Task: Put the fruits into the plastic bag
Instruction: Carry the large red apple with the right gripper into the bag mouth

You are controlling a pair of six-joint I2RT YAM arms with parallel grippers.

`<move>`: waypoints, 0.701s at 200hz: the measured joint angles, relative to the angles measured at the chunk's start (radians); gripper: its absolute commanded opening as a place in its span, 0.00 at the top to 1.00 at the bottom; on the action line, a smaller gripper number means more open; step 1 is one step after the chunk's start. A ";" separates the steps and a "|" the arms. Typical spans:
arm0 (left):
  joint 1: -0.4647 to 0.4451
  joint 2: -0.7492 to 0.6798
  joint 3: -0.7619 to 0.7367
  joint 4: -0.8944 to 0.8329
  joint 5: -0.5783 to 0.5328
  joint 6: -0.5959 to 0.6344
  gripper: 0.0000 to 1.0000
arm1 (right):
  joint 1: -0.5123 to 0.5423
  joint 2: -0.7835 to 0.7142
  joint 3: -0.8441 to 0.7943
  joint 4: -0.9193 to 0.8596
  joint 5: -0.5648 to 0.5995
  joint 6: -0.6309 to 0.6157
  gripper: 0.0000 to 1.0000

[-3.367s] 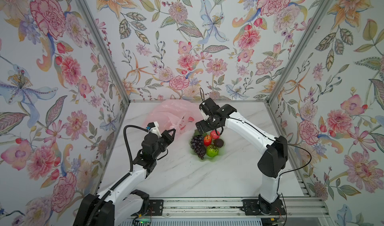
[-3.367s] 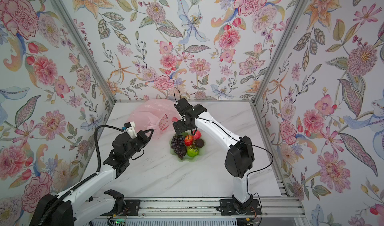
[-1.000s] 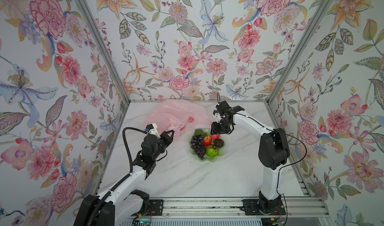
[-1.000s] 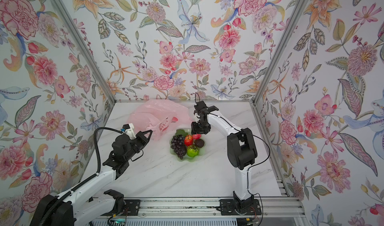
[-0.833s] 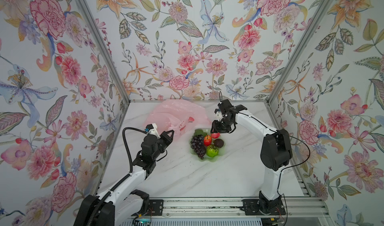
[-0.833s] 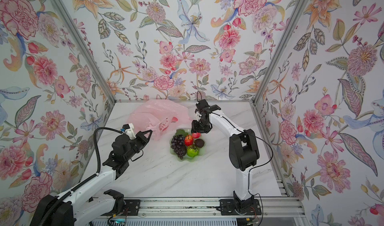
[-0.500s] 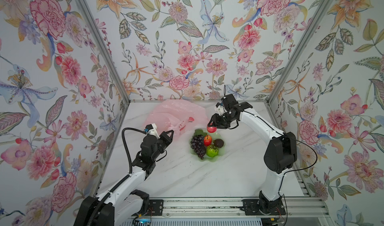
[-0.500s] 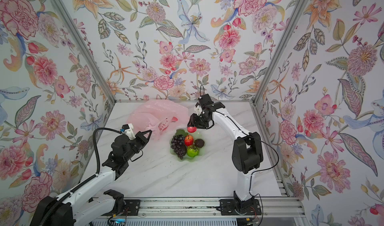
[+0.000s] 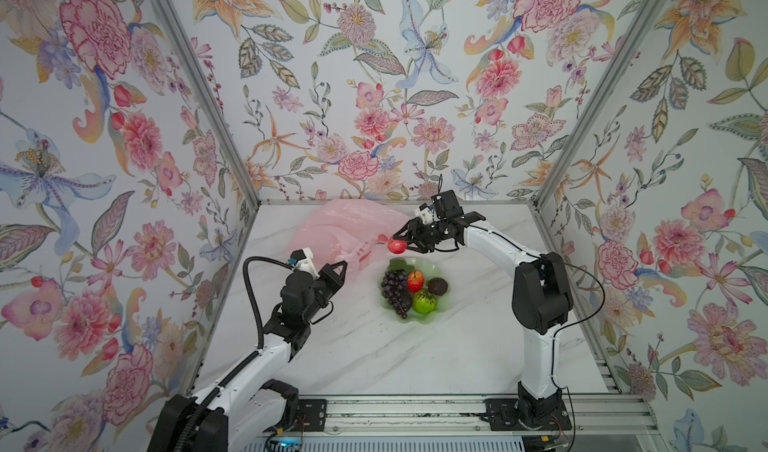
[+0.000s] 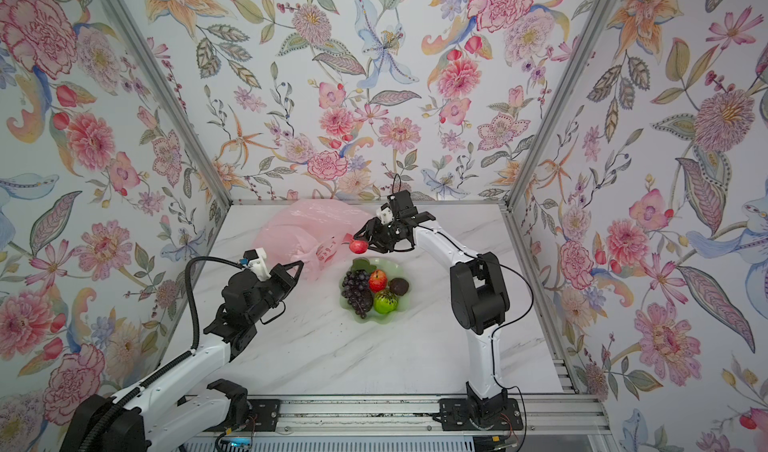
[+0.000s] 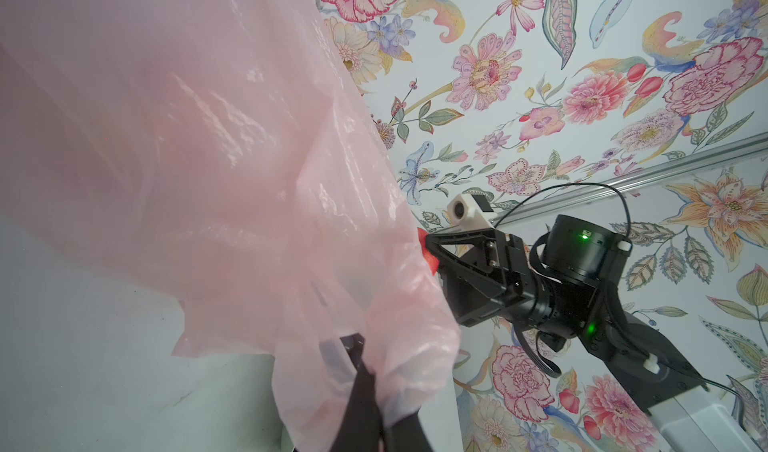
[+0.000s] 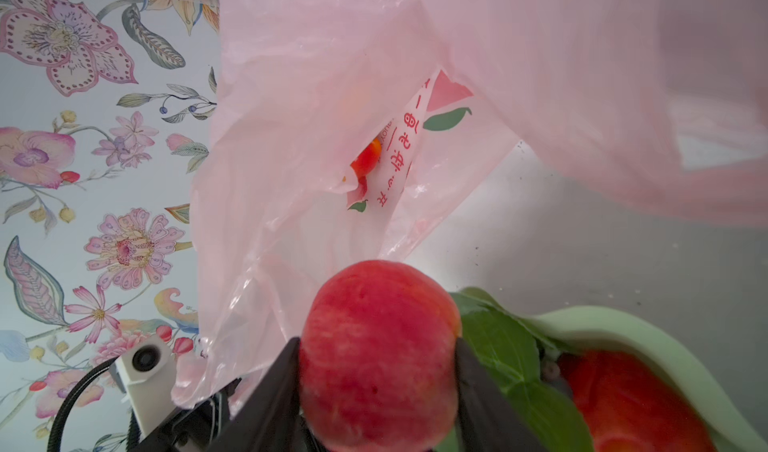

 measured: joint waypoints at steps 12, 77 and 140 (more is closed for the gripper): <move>0.000 0.000 0.000 0.000 0.000 0.000 1.00 | 0.015 0.053 0.037 0.013 -0.010 0.021 0.60; 0.000 0.026 0.000 0.025 0.001 0.000 1.00 | 0.092 0.268 0.269 0.046 -0.049 0.111 0.60; 0.000 0.042 0.000 0.040 0.013 0.000 1.00 | 0.121 0.468 0.500 0.082 -0.063 0.226 0.45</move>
